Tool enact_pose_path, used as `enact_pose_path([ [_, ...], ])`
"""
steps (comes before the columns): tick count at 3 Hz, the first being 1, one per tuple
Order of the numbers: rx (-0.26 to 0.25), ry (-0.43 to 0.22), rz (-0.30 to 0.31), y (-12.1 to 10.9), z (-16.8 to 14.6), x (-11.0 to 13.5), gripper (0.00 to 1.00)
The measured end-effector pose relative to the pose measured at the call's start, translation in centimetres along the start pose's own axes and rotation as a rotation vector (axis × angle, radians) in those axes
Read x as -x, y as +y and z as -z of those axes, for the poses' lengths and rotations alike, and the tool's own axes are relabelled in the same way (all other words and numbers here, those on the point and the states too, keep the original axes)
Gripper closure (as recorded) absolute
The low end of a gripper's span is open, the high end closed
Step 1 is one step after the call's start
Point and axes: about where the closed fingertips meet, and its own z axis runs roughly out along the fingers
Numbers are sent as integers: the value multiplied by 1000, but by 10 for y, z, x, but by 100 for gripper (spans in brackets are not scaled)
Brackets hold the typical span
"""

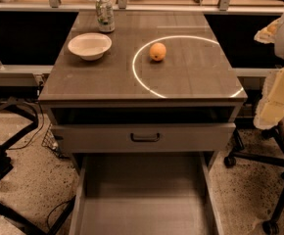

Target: Close middle drawer

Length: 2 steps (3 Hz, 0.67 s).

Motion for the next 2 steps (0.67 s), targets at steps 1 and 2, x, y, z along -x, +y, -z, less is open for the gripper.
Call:
enact_pose_path([
  [1, -1, -1, 4, 1, -1, -1, 0],
  [2, 7, -11, 54, 20, -16, -23, 0],
])
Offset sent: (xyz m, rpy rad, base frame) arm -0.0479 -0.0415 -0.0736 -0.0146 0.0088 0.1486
